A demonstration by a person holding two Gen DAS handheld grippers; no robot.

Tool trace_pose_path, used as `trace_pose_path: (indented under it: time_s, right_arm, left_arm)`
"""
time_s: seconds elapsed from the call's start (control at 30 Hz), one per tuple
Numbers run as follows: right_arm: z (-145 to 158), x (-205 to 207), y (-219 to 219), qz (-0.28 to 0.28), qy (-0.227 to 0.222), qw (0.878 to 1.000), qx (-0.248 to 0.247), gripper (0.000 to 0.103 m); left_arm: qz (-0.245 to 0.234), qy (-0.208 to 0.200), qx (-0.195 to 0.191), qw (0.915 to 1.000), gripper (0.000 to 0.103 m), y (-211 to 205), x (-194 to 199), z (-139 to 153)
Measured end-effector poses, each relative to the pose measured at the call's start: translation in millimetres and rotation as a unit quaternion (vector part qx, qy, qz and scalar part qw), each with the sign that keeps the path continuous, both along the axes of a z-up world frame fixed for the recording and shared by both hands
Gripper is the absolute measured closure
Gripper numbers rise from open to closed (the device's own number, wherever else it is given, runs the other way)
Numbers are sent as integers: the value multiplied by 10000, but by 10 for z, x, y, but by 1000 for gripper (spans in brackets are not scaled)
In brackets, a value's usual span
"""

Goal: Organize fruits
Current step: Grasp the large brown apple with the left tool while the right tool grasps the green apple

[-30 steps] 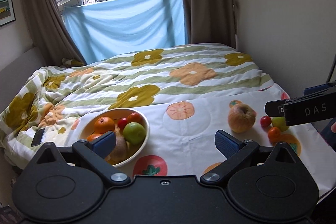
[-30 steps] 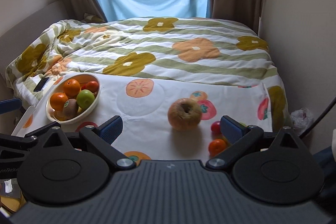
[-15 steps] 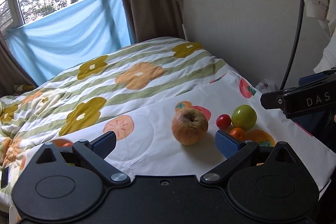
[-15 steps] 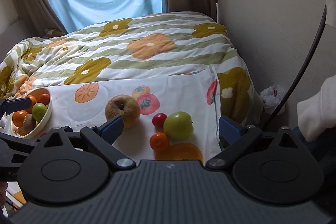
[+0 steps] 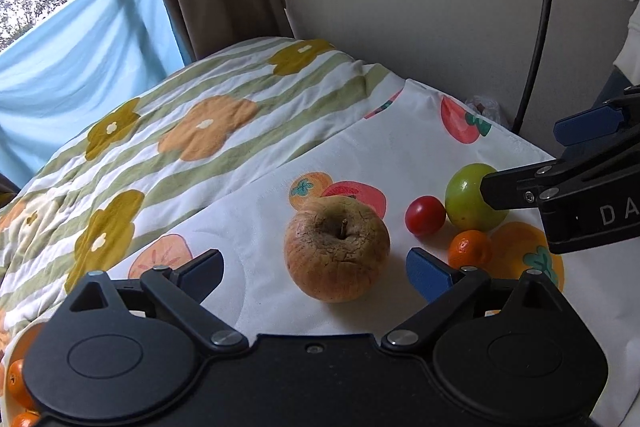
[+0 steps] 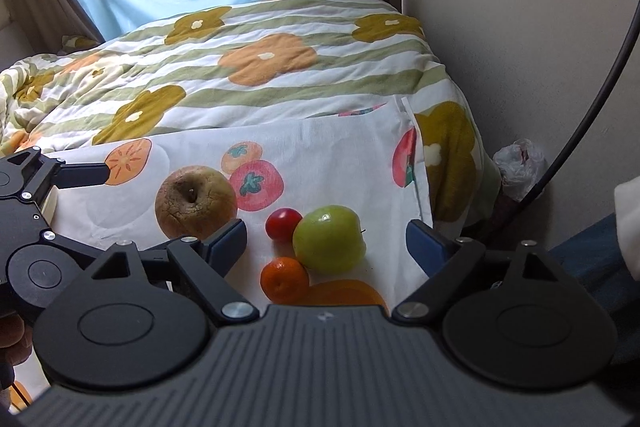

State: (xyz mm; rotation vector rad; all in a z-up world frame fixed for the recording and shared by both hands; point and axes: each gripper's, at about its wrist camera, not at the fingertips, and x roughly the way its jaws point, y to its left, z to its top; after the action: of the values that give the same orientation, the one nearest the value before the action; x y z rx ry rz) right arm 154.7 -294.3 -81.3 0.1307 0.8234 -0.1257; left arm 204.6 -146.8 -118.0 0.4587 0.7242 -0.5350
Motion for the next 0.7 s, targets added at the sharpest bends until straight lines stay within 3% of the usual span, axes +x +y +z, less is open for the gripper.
trace_pose_path:
  time_s: [0.53,0.7]
  right_arm:
    - [-382,388,19,40,543,9985,-103,14]
    - [-464,455,3,58,674,9977,-85,18]
  left_arm:
    - [-387,348,74,9986,11,-177,281,-291]
    - [-382,402,130,9984,25,-184,327,-347]
